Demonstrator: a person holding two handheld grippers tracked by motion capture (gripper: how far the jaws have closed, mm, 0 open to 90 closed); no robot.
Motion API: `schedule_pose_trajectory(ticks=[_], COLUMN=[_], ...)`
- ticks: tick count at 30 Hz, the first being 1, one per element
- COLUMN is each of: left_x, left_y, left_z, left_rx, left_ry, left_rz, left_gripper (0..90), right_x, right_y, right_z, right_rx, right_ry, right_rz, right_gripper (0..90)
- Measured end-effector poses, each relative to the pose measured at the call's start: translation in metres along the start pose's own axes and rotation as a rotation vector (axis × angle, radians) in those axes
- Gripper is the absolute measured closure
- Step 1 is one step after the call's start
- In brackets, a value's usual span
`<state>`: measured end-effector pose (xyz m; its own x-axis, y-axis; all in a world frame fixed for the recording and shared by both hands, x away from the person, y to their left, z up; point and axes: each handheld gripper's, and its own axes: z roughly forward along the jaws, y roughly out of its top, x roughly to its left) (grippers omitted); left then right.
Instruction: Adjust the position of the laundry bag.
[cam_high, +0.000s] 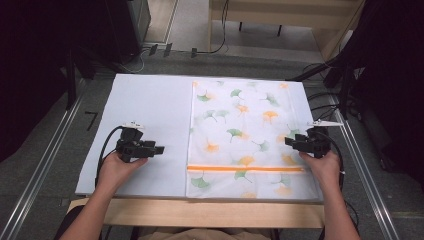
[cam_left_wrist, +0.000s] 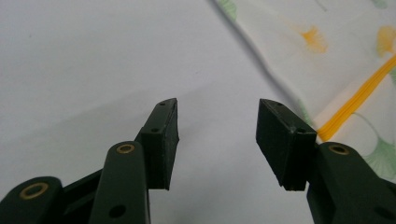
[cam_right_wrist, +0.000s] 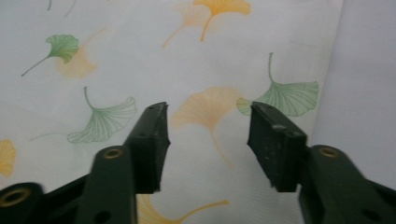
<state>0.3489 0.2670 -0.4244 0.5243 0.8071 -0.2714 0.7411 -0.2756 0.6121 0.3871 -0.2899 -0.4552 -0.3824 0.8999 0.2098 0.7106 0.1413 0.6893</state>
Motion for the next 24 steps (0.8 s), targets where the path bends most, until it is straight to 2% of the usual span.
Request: schedule_pose_trajectory(ticks=[2,5,10,12,17,22,24], left_x=[-0.003,-0.012,-0.021,-0.025,-0.031,-0.038,-0.042], left_y=[0.003,0.011,0.019,0.022,0.031,0.037,0.040], left_z=[0.000,0.004,0.009,0.012,0.027,0.040,0.050], left_rx=[-0.003,-0.003,-0.010,0.002,0.022,0.029,0.051], left_ry=[0.001,-0.002,-0.012,-0.008,-0.014,-0.021,-0.023], left_rz=[-0.004,0.007,0.001,0.015,0.020,0.026,0.043], left_gripper=[50.7,52.7,54.4,55.5,49.5,49.3,49.6], right_x=[0.000,0.001,-0.005,-0.007,-0.011,-0.014,-0.016], right_y=[0.003,0.004,0.004,0.003,0.001,0.000,-0.001], right_z=[-0.003,-0.004,-0.004,-0.005,-0.005,-0.003,-0.001], right_rx=[-0.003,-0.005,0.017,0.021,0.033,0.040,0.048], right_ry=[0.010,-0.017,-0.040,-0.050,-0.066,-0.076,-0.083], right_rz=[-0.001,-0.016,0.029,0.023,0.007,0.016,0.018], right_gripper=[52.5,53.2,52.7,52.3,49.5,48.2,46.9])
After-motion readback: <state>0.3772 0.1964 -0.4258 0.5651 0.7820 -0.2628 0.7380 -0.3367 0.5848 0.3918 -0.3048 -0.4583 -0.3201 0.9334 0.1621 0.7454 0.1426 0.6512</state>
